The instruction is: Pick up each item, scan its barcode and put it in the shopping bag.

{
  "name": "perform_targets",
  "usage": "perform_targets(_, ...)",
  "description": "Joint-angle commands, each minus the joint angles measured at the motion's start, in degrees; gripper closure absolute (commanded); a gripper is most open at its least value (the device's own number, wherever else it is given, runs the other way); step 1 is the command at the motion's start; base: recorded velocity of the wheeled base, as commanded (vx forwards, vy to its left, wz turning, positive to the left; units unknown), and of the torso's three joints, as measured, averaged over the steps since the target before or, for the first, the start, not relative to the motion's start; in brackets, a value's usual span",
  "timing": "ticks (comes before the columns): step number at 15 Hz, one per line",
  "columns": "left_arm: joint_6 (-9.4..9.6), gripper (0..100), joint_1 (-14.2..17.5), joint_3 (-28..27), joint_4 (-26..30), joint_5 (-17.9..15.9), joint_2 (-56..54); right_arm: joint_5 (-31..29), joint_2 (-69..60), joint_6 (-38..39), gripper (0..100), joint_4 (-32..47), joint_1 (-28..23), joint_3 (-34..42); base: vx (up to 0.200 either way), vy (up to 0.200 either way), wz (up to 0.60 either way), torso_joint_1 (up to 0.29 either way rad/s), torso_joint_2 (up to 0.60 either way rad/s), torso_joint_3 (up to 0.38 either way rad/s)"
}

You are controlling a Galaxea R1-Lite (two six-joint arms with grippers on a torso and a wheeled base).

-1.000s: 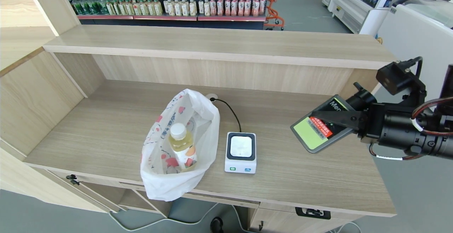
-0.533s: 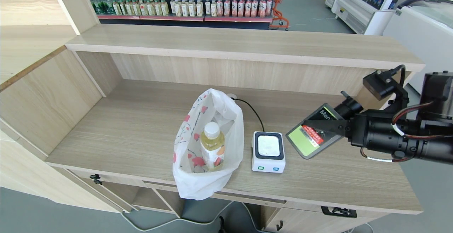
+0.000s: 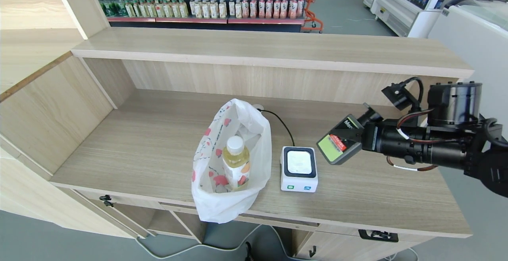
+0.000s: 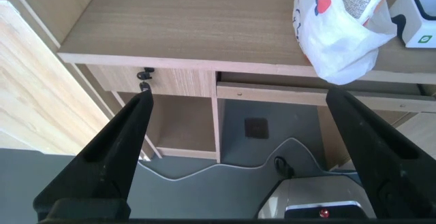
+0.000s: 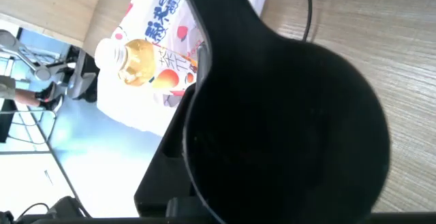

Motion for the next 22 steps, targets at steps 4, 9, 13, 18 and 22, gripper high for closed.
perform_targets(4, -0.07, 0, 0.02, 0.0, 0.0, 0.0, -0.02, 0.29, 3.09, 0.03, 100, -0.11, 0.06, -1.08, 0.0, 0.0, 0.0, 0.0, 0.0, 0.0)
perform_targets(9, 0.02, 0, 0.02, 0.0, 0.0, 0.0, -0.02, -0.06, 5.29, -0.49, 100, -2.93, 0.06, -0.12, 0.0, 0.0, 0.0, 0.0, 0.0, 0.0)
perform_targets(13, -0.07, 0, 0.02, 0.0, 0.0, 0.0, -0.02, -0.15, 6.17, -1.28, 100, -3.01, 1.03, 0.24, 0.0, 0.0, 0.0, 0.0, 0.0, 0.0)
perform_targets(18, 0.02, 0, 0.02, 0.0, 0.0, 0.0, -0.02, -1.2, 6.34, -1.28, 100, -3.01, 3.22, 0.41, 0.0, 0.0, 0.0, 0.0, 0.0, 0.0)
perform_targets(22, 0.02, 0, 0.02, 0.0, 0.0, 0.0, -0.02, -3.13, 7.84, -1.37, 100, -4.33, 4.28, 0.68, 0.0, 0.0, 0.0, 0.0, 0.0, 0.0)
